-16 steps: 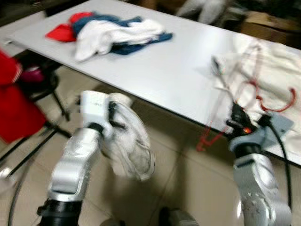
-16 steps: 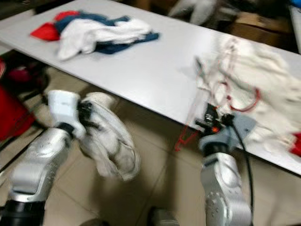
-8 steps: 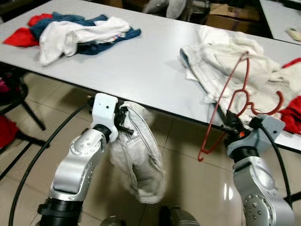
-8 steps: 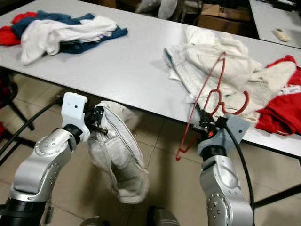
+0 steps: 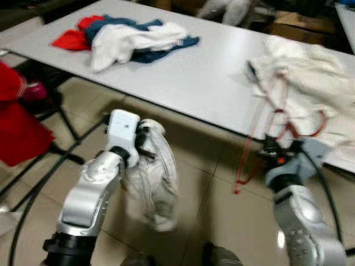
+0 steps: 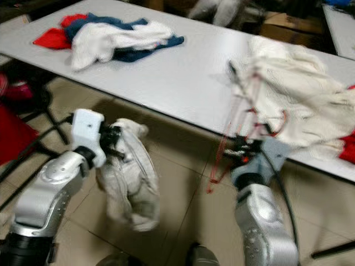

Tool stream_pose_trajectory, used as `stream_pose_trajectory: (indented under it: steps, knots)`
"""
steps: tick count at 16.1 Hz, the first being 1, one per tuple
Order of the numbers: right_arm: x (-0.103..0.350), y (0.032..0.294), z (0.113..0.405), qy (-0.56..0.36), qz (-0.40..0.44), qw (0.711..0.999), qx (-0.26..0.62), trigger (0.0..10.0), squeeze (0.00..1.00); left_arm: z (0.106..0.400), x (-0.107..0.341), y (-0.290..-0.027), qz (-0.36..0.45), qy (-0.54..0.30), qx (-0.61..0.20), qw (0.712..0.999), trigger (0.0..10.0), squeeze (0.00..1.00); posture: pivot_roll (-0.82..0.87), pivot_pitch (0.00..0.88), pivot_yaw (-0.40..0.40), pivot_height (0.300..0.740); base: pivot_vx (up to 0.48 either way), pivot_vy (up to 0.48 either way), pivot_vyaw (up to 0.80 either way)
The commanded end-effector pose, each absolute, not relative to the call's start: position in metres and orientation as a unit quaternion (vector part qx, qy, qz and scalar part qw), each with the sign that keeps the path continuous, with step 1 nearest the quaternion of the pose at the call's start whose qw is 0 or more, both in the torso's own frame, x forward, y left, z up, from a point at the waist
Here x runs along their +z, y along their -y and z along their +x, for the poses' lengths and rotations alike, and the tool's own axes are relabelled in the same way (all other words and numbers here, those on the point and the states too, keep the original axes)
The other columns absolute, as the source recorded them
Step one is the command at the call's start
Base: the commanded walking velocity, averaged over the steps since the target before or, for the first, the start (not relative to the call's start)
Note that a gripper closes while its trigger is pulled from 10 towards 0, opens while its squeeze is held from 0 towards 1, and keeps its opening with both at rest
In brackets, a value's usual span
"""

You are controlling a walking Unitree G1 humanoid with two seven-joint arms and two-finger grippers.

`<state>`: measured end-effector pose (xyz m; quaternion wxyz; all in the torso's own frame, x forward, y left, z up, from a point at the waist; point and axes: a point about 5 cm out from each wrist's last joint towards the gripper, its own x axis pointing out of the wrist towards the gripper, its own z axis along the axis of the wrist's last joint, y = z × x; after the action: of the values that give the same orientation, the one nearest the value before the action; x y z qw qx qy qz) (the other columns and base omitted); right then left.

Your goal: Hang hanger

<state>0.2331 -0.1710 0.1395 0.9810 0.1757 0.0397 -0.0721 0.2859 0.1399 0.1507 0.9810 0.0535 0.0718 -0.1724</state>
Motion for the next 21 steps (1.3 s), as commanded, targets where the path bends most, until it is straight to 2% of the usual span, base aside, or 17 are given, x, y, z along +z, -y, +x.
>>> stream_pose_trajectory:
  steps: [1, 8, 19, 21]
  knots:
    - [0.1420, 0.1684, 0.2332, -0.036, 0.190, 0.979, -0.071, 10.0, 0.00, 0.2872, 0.1642, -0.1415, 0.057, -0.043, -0.173, 0.982, 10.0, 0.00, -0.03, 0.110, -0.013, 0.740, 0.000, 0.337, 0.00]
    - [0.1416, 0.1676, 0.2335, -0.039, 0.197, 0.977, -0.073, 10.0, 0.00, 0.2871, 0.1639, -0.1392, 0.065, -0.046, -0.182, 0.980, 10.0, 0.00, -0.03, 0.106, -0.010, 0.740, 0.000, 0.339, 0.00]
    - [0.1418, 0.1669, 0.2339, -0.036, 0.200, 0.977, -0.071, 10.0, 0.00, 0.2873, 0.1628, -0.1367, 0.074, -0.048, -0.195, 0.977, 10.0, 0.00, -0.03, 0.093, -0.007, 0.740, 0.000, 0.339, -0.73]
    - [0.1417, 0.1667, 0.2339, -0.036, 0.197, 0.977, -0.070, 10.0, 0.00, 0.2874, 0.1628, -0.1366, 0.075, -0.048, -0.196, 0.977, 10.0, 0.00, -0.03, 0.090, -0.007, 0.740, 0.000, 0.337, -0.20]
